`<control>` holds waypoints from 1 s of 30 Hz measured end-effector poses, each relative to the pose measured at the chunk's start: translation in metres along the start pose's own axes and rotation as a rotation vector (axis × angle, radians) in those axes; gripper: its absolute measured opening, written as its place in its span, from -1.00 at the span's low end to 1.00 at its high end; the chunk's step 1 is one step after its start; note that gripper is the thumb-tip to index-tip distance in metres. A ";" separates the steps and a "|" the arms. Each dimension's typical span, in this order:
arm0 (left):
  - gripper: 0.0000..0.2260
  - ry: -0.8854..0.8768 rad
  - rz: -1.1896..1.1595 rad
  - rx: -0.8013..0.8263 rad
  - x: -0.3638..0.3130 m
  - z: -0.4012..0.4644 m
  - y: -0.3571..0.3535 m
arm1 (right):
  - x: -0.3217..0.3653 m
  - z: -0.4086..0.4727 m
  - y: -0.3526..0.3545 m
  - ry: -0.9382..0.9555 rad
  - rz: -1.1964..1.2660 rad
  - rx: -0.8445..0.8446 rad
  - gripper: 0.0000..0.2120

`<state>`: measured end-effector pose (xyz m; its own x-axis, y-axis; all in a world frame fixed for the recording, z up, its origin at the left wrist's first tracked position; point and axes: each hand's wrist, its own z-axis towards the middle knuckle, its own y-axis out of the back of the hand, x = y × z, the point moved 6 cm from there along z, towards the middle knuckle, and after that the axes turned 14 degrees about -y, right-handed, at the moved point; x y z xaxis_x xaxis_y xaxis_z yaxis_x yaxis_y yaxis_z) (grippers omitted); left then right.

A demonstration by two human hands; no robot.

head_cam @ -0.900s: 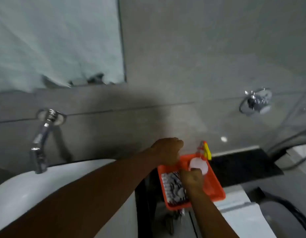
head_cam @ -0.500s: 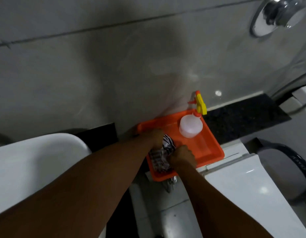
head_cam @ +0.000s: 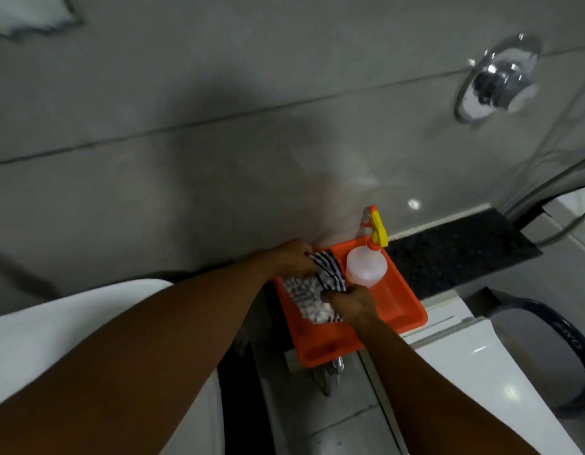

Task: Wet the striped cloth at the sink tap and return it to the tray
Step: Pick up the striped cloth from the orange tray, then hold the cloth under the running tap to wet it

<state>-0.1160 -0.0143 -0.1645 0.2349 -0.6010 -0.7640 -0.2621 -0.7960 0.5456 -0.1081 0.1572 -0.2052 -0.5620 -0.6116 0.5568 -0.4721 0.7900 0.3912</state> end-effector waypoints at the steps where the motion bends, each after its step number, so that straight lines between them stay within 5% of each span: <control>1: -0.91 0.008 -0.034 -0.040 -0.011 -0.010 0.016 | 0.011 -0.012 0.005 0.019 0.079 0.022 -0.68; 5: -0.89 0.002 -0.111 -0.148 -0.059 -0.069 0.092 | 0.071 -0.072 0.015 0.155 0.261 0.169 -0.84; 8: -0.71 0.017 -0.198 -0.166 -0.088 -0.141 0.148 | 0.123 -0.129 0.008 0.246 0.316 0.316 -0.70; 15: -0.88 0.062 -0.384 -0.357 -0.113 -0.315 0.262 | 0.235 -0.261 -0.062 0.370 0.181 0.691 -0.59; 19: -0.81 0.100 -0.479 -0.605 -0.098 -0.397 0.305 | 0.279 -0.323 -0.119 0.393 0.068 0.716 -0.73; 23: -0.67 0.264 -0.388 -0.750 -0.056 -0.457 0.325 | 0.298 -0.358 -0.173 0.389 0.011 0.720 -0.64; 27: -0.59 0.357 -0.275 -0.855 -0.012 -0.480 0.320 | 0.302 -0.357 -0.209 0.472 0.024 0.464 -0.53; 30: -0.65 0.451 -0.065 -0.928 0.006 -0.476 0.312 | 0.297 -0.352 -0.220 0.551 -0.015 0.259 -0.64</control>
<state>0.2489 -0.3007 0.1652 0.6019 -0.3734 -0.7058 0.5442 -0.4550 0.7048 0.0682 -0.1829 0.1320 -0.1527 -0.4553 0.8771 -0.6659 0.7032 0.2492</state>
